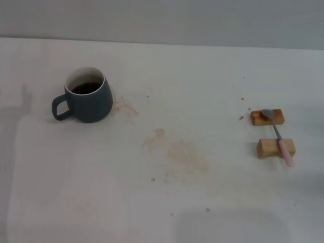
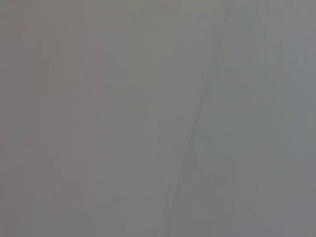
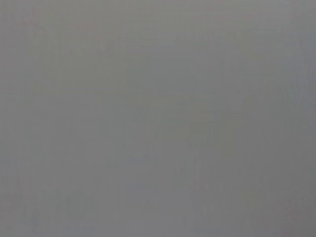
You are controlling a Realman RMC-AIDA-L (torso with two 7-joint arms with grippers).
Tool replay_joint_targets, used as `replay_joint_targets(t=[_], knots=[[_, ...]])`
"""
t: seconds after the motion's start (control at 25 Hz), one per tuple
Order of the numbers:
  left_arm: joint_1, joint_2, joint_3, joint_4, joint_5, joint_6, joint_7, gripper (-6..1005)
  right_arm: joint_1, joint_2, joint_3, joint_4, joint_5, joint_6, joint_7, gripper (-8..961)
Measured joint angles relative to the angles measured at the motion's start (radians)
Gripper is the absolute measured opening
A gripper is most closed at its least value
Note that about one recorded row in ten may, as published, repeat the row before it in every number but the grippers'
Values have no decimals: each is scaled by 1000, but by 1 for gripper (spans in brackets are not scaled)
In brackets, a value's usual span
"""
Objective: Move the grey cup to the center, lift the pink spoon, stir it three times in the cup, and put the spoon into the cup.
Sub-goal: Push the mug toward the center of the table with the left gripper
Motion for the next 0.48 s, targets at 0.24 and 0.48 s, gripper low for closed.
replay_joint_targets(t=[0.24, 0.48], knots=[[3, 0, 0, -1, -1, 2, 0, 676, -1, 0, 28, -3, 1, -4, 0, 607], [3, 1, 0, 1, -4, 2, 2, 675, -3, 0, 28, -1, 2, -11, 1, 607]])
